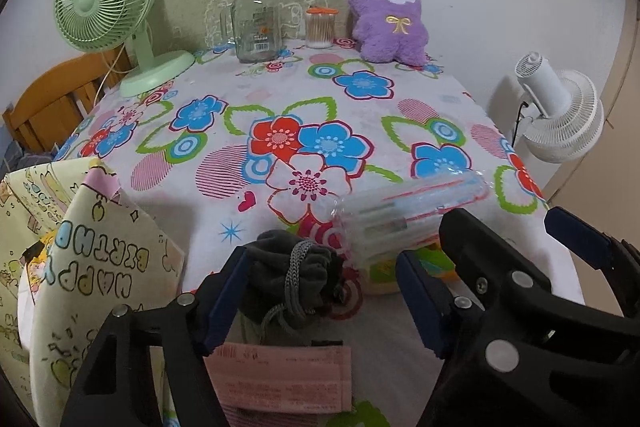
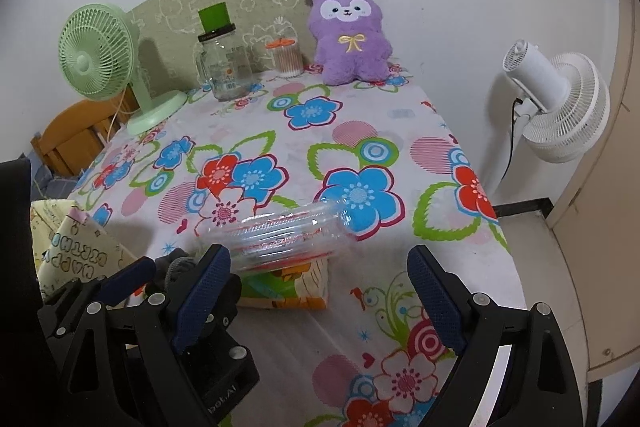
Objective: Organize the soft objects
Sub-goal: 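Grasp the grey drawstring pouch with the left tool while the right tool grasps the clear straw bag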
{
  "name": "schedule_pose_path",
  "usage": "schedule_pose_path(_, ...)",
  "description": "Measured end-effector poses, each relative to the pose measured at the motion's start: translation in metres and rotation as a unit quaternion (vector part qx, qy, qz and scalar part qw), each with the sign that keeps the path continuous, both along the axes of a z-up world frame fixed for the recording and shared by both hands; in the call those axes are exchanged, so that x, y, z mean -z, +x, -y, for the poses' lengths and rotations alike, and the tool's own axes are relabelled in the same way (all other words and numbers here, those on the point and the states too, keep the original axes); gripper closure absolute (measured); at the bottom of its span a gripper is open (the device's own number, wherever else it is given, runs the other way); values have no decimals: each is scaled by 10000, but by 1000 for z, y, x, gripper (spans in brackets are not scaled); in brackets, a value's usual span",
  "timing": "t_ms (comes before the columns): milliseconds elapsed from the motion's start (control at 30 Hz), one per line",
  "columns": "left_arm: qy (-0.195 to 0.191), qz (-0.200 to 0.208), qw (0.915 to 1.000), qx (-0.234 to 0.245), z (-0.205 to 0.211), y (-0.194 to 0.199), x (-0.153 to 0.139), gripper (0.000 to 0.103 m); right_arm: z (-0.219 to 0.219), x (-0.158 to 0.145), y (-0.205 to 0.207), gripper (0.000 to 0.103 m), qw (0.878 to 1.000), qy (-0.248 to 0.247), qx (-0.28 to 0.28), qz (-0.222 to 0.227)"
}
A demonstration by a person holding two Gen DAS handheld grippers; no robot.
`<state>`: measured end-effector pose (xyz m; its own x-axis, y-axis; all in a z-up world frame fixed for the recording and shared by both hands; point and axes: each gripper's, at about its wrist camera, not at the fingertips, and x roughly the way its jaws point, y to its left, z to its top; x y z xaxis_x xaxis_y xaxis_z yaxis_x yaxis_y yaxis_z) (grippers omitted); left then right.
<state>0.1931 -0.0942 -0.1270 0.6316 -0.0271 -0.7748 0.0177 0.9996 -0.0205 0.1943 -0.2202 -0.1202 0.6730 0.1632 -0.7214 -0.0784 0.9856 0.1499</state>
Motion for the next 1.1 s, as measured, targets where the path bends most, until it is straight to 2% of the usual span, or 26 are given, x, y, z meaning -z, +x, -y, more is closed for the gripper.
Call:
schedule_pose_path(133,41,9,10000,-16,-2,3,3,39,-4,5,6,11,10000,-34,-54,-47)
schedule_pose_path(267,102,22,9999,-61,-5,5,4,58,-10,8,10,11,9999,-80,-119,-40)
schedule_pose_path(467,20,-15,10000,45,-7,5,5,63,-17,8,15,11,9996,-184,-200,14)
schedule_pose_path(1033,-86,-49,9999,124,-13,4,5,64,-34,21,34,11,9986,-167,-489,-137)
schedule_pose_path(1100,-78,-48,9999,122,-13,5,5,65,-33,22,34,17,9986,-108,-484,-173)
